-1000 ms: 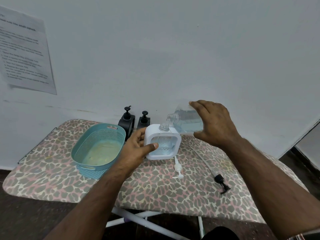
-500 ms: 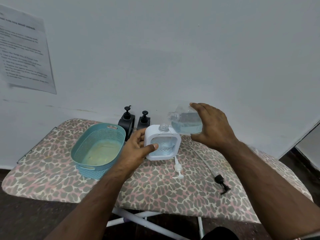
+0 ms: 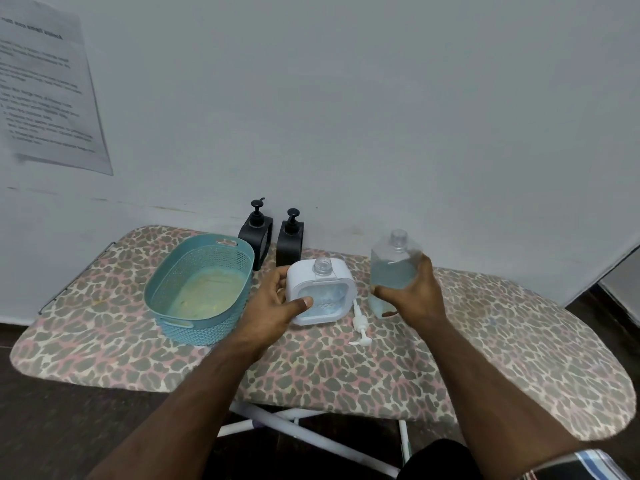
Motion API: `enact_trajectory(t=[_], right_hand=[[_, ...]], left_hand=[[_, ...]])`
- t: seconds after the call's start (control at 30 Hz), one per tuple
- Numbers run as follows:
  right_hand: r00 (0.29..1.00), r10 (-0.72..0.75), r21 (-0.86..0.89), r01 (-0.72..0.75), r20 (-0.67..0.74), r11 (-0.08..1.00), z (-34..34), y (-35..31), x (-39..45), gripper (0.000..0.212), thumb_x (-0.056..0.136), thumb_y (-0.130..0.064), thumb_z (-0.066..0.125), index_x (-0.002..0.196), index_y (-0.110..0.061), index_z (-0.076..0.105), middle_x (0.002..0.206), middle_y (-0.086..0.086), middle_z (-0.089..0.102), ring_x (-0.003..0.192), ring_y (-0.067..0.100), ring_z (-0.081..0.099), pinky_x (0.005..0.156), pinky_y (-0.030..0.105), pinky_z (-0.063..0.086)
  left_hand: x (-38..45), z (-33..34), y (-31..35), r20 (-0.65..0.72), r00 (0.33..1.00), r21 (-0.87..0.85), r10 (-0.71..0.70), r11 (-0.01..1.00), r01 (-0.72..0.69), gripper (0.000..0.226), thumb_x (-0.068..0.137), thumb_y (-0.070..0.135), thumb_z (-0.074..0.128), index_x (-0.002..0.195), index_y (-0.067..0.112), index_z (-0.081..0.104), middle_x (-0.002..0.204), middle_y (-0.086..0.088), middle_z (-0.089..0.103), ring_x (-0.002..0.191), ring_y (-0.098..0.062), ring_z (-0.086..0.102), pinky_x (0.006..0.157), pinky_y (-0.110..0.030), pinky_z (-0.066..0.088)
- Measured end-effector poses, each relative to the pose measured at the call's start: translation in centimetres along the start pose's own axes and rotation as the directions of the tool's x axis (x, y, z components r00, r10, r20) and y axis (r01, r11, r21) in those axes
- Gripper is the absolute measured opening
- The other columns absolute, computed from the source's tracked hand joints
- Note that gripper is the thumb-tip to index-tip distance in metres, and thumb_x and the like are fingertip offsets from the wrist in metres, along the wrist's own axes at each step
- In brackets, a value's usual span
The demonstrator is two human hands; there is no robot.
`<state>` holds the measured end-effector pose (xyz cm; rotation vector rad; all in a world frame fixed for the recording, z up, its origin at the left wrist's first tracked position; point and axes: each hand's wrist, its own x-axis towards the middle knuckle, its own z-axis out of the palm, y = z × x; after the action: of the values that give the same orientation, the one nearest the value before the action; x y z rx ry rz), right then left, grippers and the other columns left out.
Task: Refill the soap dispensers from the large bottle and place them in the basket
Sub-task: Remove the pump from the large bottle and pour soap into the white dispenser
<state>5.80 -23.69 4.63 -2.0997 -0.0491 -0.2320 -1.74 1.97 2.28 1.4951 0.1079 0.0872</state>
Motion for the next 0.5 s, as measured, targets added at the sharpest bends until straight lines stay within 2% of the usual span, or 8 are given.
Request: enact_trajectory(t=[0.07, 0.13, 0.17, 0.3, 0.4, 0.47, 0.5], right_hand=[[0.999, 0.036, 0.003, -0.036, -0.024, 0.999, 0.6, 1.3, -0.3, 0.098, 0.062, -0.027, 0.096, 0.14, -0.02, 0.038, 0.129, 0.001, 0.055, 0.114, 0.023, 0.056, 0.081, 0.023, 0.051], [0.996, 0.069, 0.002, -0.069, -0.049, 0.998, 1.0, 2.0, -0.4, 0.096, 0.061, -0.03, 0.097, 0.138, -0.02, 0.039, 0.13, 0.002, 0.056, 0.116, 0.025, 0.057, 0.092, 0.037, 0.052], [0.995, 0.086, 0.004, -0.086, -0.056, 0.996, 1.1, 2.2, -0.3, 0.096, 0.062, -0.03, 0.096, 0.137, -0.02, 0.039, 0.129, 0.001, 0.055, 0.116, 0.025, 0.057, 0.092, 0.037, 0.052], [0.992, 0.116, 0.076, -0.113, -0.047, 0.991, 0.9, 2.5, -0.4, 0.094, 0.067, -0.024, 0.094, 0.141, -0.017, 0.036, 0.124, -0.004, 0.05, 0.11, 0.018, 0.054, 0.075, 0.018, 0.044], [0.992, 0.124, 0.088, -0.124, 0.012, 0.988, 0.3, 2.6, -0.5, 0.094, 0.071, -0.025, 0.093, 0.143, -0.017, 0.034, 0.125, -0.007, 0.049, 0.11, 0.015, 0.052, 0.077, 0.017, 0.043], [0.989, 0.145, 0.071, -0.147, 0.034, 0.987, -0.2, 2.4, -0.7, 0.099, 0.071, -0.026, 0.093, 0.148, -0.017, 0.032, 0.128, -0.009, 0.047, 0.113, 0.012, 0.05, 0.087, 0.02, 0.045], [0.989, 0.148, 0.052, -0.147, -0.008, 0.988, -0.4, 2.5, -1.0, 0.102, 0.07, -0.028, 0.093, 0.15, -0.018, 0.03, 0.129, -0.009, 0.046, 0.114, 0.012, 0.05, 0.092, 0.025, 0.045]], left_hand=[[-0.3, -0.2, -0.8, 0.005, 1.0, 0.043, -0.027, 0.999, 0.027, 0.051, 0.09, 0.002, 0.075, 0.126, 0.03, 0.053, 0.129, 0.001, 0.063, 0.118, -0.015, 0.064, 0.079, -0.019, 0.058], [-0.6, -0.5, -1.8, 0.005, 0.999, 0.077, -0.043, 0.996, 0.042, 0.053, 0.09, 0.0, 0.074, 0.13, 0.026, 0.051, 0.13, 0.0, 0.061, 0.119, -0.015, 0.062, 0.077, -0.014, 0.056], [-0.7, -0.7, -2.3, 0.002, 0.999, 0.094, -0.049, 0.994, 0.049, 0.054, 0.09, 0.0, 0.074, 0.131, 0.024, 0.05, 0.13, 0.0, 0.061, 0.12, -0.016, 0.062, 0.078, -0.015, 0.056], [-0.9, -1.3, -3.5, 0.003, 0.996, 0.118, -0.088, 0.989, 0.087, 0.055, 0.09, -0.001, 0.074, 0.133, 0.02, 0.049, 0.129, -0.002, 0.062, 0.119, -0.019, 0.063, 0.078, -0.021, 0.059], [-0.8, -1.1, -3.7, 0.016, 0.995, 0.133, -0.101, 0.986, 0.099, 0.054, 0.091, -0.004, 0.071, 0.135, 0.015, 0.047, 0.127, -0.002, 0.063, 0.113, -0.014, 0.063, 0.076, -0.021, 0.06], [-0.9, -1.0, -3.8, 0.029, 0.994, 0.143, -0.104, 0.985, 0.099, 0.054, 0.091, -0.004, 0.07, 0.136, 0.015, 0.047, 0.125, 0.0, 0.062, 0.113, -0.015, 0.064, 0.078, -0.023, 0.061], [-0.9, -1.0, -3.9, 0.037, 0.994, 0.146, -0.105, 0.984, 0.099, 0.054, 0.091, -0.005, 0.07, 0.136, 0.015, 0.047, 0.125, 0.001, 0.062, 0.113, -0.015, 0.064, 0.078, -0.023, 0.061]])
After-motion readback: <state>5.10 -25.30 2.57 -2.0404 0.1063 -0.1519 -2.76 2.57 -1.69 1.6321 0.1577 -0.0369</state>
